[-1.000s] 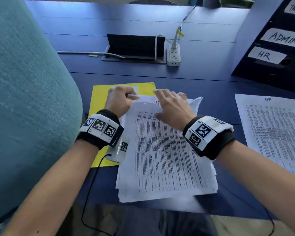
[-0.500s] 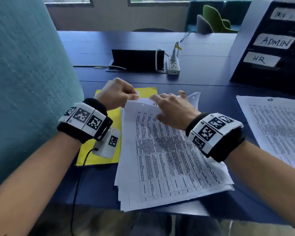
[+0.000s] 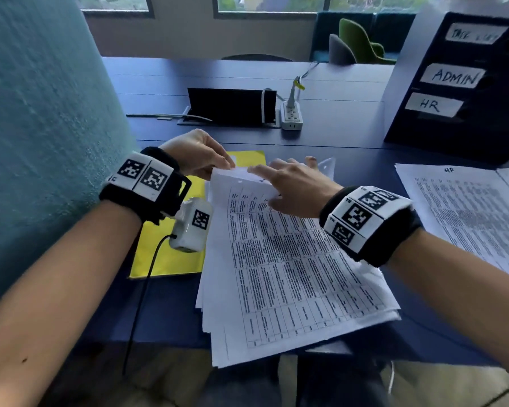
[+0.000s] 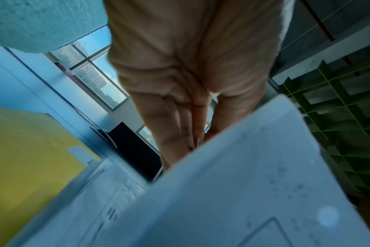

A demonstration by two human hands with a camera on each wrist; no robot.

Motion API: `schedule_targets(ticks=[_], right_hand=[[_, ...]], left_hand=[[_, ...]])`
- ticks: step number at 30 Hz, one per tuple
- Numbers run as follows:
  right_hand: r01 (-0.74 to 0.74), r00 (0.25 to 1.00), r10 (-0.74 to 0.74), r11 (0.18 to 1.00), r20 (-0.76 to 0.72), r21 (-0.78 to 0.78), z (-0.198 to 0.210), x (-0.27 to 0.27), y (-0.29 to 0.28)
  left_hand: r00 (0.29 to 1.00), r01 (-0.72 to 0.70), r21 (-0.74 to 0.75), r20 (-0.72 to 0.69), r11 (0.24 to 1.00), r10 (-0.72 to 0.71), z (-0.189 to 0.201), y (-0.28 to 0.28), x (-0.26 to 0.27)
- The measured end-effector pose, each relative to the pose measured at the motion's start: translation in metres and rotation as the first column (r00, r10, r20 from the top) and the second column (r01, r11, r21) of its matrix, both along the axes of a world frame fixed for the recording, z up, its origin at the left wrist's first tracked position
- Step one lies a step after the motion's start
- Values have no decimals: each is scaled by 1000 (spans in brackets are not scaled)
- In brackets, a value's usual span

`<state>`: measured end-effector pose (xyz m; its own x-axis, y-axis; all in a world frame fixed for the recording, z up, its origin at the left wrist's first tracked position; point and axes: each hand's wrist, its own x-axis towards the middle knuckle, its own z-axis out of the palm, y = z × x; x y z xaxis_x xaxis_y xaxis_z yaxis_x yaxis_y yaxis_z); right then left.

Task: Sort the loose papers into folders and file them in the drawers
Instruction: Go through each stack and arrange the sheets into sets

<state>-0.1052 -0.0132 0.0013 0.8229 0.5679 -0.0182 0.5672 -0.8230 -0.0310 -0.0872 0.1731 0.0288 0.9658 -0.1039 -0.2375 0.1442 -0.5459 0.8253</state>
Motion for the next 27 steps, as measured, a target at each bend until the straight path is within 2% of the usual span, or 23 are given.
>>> schedule_targets(ticks=[5, 12, 18, 21, 24, 27], right_hand=[[-2, 1000, 1, 999, 23, 40, -5, -16, 4], [-15, 996, 9, 997, 87, 73, -8, -24, 7], [-68, 989, 61, 996, 132, 54, -10, -24, 10], [-102, 991, 97, 994, 89, 50, -9, -19, 8], [-131, 990, 126, 985, 57, 115, -6, -11, 4], [-137, 990, 141, 976, -13, 170, -1, 1, 2]], left_hand=[[1000, 6, -75, -3, 997, -6, -9, -1, -11], [996, -85, -246, -17, 966, 84, -15, 2, -22], [999, -30, -189, -17, 981, 27, -27, 5, -11], [999, -4, -77, 50, 997, 8, -29, 3, -2], [995, 19, 67, 95, 998, -26, -30, -2, 7], [991, 44, 84, 121, 996, -54, -29, -7, 13]])
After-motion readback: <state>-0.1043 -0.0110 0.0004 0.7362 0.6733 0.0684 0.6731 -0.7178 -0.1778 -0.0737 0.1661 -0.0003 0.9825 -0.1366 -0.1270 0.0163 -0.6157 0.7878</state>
